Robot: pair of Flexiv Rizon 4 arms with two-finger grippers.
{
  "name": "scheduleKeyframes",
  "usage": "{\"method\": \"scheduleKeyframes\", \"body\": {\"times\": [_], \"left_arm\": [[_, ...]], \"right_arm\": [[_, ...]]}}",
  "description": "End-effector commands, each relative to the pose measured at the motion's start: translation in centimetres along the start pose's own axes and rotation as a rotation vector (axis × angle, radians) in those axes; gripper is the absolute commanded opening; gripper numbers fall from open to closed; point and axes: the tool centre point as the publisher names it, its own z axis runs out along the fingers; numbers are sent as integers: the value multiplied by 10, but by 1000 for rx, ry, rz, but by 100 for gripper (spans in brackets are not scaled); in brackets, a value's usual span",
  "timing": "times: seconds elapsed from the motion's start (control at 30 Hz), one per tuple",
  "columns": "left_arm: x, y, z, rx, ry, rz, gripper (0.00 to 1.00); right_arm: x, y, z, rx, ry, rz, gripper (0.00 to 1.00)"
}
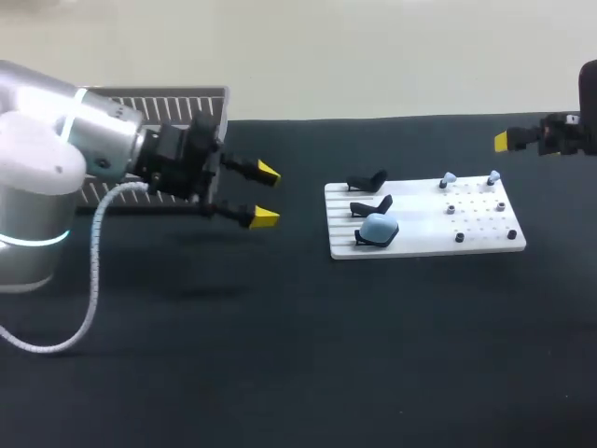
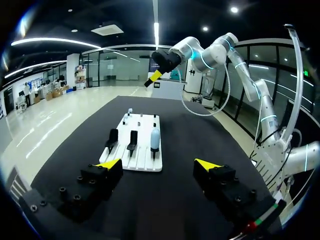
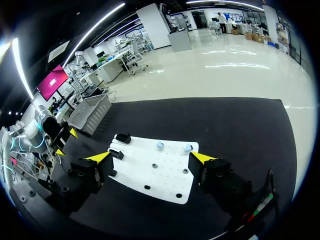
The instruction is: Pick up each earbud case from the left stands, insert the matching earbuds, close the lid, and place the case in the box.
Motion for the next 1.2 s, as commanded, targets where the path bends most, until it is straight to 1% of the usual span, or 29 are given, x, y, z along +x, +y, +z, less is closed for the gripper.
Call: {"method": "scheduleKeyframes", "body": {"times": [0.03, 0.17, 0.3, 0.33, 0.57, 0.67, 0.8, 0.9, 1.1, 1.17, 1.2], "left_arm": [[-2, 10, 21, 53, 0, 17, 100], [-3, 7, 33, 69, 0, 34, 100], [-2, 6, 47, 97, 13, 29, 100], [-2, 6, 49, 106, 3, 29, 100], [-3, 10, 63, 125, 3, 37, 100], [-1, 12, 69, 132, 16, 37, 100], [1, 16, 81, 130, 65, 34, 100], [1, 19, 90, 137, 80, 30, 100], [0, 22, 102, 155, 88, 36, 100], [0, 22, 106, 162, 91, 39, 96], [1, 22, 107, 164, 90, 38, 96]], "right_arm": [[0, 0, 0, 1, 0, -1, 100], [0, 0, 0, 1, 0, -1, 100], [0, 0, 0, 1, 0, -1, 100], [0, 0, 0, 1, 0, -1, 100], [0, 0, 0, 1, 0, -1, 100], [0, 0, 0, 1, 0, -1, 100], [0, 0, 0, 1, 0, -1, 100], [0, 0, 0, 1, 0, -1, 100], [0, 0, 0, 1, 0, -1, 100], [0, 0, 0, 1, 0, -1, 100], [0, 0, 0, 1, 0, -1, 100]]}}
